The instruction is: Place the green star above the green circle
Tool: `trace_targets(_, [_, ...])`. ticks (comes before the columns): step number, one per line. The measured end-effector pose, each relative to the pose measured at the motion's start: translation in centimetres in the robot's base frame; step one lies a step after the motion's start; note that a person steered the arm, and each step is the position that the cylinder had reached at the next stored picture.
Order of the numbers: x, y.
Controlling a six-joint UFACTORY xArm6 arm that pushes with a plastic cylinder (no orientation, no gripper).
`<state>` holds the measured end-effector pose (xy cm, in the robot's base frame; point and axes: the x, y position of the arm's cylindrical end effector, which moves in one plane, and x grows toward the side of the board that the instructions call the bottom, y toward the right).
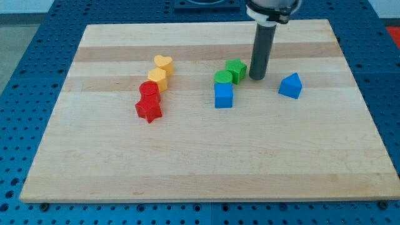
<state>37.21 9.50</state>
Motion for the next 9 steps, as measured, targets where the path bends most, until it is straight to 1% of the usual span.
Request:
trace_targets(2, [0.0,-2.3])
trace_targets(9, [0.0,-3.1])
